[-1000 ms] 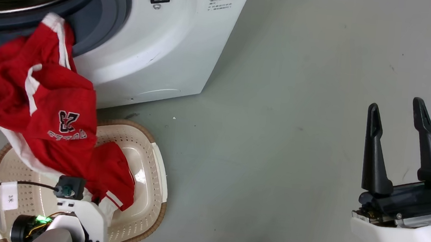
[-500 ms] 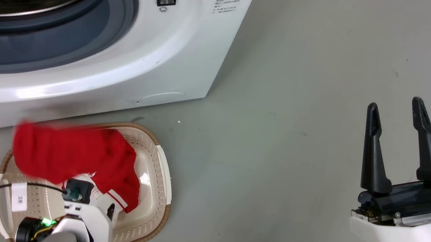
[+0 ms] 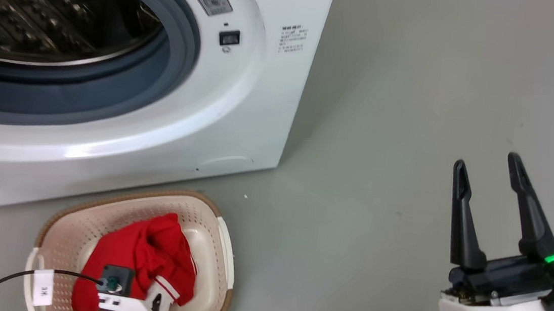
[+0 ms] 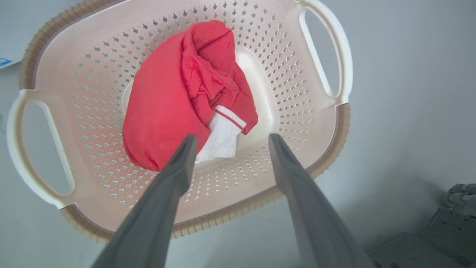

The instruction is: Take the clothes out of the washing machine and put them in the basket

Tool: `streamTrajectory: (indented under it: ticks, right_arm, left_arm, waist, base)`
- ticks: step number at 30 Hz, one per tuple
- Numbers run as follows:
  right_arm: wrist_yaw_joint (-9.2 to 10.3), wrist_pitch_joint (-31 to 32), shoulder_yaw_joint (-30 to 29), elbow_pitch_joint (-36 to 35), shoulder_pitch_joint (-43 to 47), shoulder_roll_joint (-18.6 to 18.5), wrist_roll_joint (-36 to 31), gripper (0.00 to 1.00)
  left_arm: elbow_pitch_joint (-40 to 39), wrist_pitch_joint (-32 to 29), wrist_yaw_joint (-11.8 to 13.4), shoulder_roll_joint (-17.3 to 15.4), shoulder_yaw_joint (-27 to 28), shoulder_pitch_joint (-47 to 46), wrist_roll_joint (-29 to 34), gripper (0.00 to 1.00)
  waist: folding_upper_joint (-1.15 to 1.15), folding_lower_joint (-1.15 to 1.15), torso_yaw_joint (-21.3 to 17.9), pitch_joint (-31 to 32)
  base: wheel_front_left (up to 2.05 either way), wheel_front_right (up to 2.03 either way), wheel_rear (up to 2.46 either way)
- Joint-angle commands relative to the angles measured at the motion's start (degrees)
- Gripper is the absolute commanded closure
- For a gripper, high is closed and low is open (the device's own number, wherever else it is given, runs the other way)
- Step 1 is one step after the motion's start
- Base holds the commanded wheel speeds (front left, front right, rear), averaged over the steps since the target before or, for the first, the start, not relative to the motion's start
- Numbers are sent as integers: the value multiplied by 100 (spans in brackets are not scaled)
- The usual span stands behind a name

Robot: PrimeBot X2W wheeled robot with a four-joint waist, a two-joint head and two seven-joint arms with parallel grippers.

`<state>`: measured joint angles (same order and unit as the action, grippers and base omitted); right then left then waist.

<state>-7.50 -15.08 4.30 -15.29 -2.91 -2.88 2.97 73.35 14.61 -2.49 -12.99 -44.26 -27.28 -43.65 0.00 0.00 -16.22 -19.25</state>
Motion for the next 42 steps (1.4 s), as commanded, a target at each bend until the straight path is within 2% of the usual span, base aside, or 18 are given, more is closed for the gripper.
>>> streamTrajectory:
  ticks: [1, 4, 9, 15, 21, 29, 42]
  right_arm:
    - [2, -13, -8, 31, 110, 2, -51, 0]
    - [2, -12, -27, 85, 221, 2, -81, 0]
    - [2, -12, -57, 162, 440, 2, -136, 0]
    - [2, -12, -109, 270, 694, 2, -183, 0]
    - [2, -12, -170, 346, 885, 0, -249, 0]
    - [2, -12, -272, 448, 1054, 3, -276, 0]
    - [2, -12, -482, 511, 1233, 1, -153, 0]
  left_arm:
    - [-76, 45, 60, 42, -4, 95, 65, 0]
    - [-392, 66, 190, 13, 50, 172, 194, 0]
    - [-1324, 57, 546, -99, 418, 560, 579, 0]
    - [-2474, 59, 904, -182, 1142, 1145, 1210, 0]
    - [-3634, 59, 1107, -107, 2026, 1699, 1930, 0]
    - [-5037, 60, 1096, 206, 3068, 2317, 2801, 0]
    - [-7059, 60, 1044, 751, 4153, 3112, 3825, 0]
  waist:
    - [0, 0, 111, 267]
    - [0, 0, 204, 487]
    - [0, 0, 367, 816]
    - [0, 0, 569, 1182]
    - [0, 0, 757, 1413]
    - [0, 0, 1021, 1648]
    - [0, 0, 1326, 1814]
  base:
    - [0, 0, 0]
    - [0, 0, 0]
    - [0, 0, 0]
    - [0, 0, 0]
    - [0, 0, 0]
    - [0, 0, 0]
    - [0, 0, 0]
